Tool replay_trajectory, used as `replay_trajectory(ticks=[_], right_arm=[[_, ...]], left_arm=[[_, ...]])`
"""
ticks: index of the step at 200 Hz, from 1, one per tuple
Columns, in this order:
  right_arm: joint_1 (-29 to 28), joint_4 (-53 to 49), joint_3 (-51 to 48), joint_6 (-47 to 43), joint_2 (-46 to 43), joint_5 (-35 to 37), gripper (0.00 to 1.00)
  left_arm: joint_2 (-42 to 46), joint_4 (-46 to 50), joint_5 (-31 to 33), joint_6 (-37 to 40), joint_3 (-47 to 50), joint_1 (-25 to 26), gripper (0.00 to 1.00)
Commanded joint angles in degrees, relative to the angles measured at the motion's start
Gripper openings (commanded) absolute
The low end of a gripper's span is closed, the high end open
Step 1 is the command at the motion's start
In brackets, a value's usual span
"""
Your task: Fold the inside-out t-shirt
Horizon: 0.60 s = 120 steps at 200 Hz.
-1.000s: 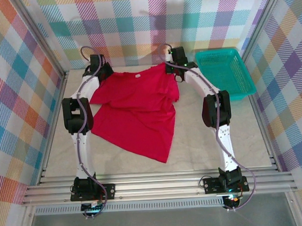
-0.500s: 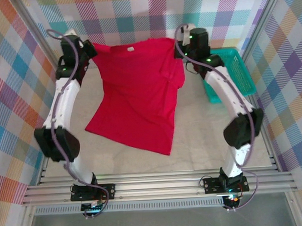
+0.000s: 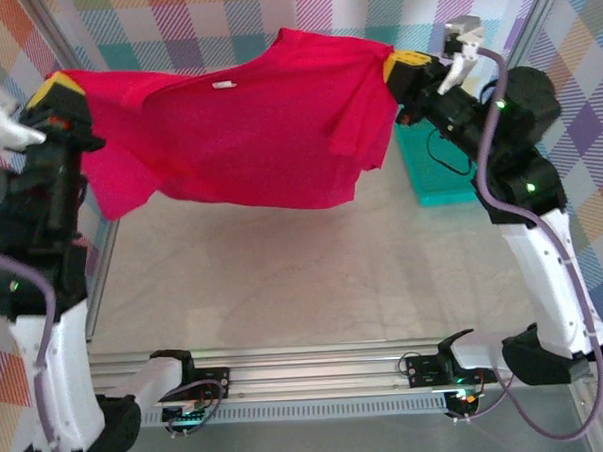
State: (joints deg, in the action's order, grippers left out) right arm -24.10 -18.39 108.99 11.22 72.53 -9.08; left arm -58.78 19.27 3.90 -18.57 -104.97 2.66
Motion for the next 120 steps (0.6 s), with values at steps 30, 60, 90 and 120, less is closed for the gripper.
replay_trajectory(ticks=[30, 60, 90, 120], right_arm=[[0.2, 1.5, -1.1, 4.4, -4.0, -3.4, 0.0], [0.2, 0.7, -1.4, 2.6, -1.9, 0.0, 0.0], [0.2, 0.6, -2.1, -0.9, 3.4, 5.4, 0.0], [0.5, 1.8, -3.8, -3.9, 12.3, 10.1, 0.0]], left_arm=[[2.6, 1.4, -0.3, 0.0, -2.6, -0.9, 0.0], [-0.6, 1.3, -0.7, -0.8, -1.5, -0.9, 0.0], [-7.3, 0.9, -0.1, -1.7, 1.2, -0.9, 0.0], [-17.2, -2.8, -1.2, -3.7, 6.2, -0.8, 0.0]])
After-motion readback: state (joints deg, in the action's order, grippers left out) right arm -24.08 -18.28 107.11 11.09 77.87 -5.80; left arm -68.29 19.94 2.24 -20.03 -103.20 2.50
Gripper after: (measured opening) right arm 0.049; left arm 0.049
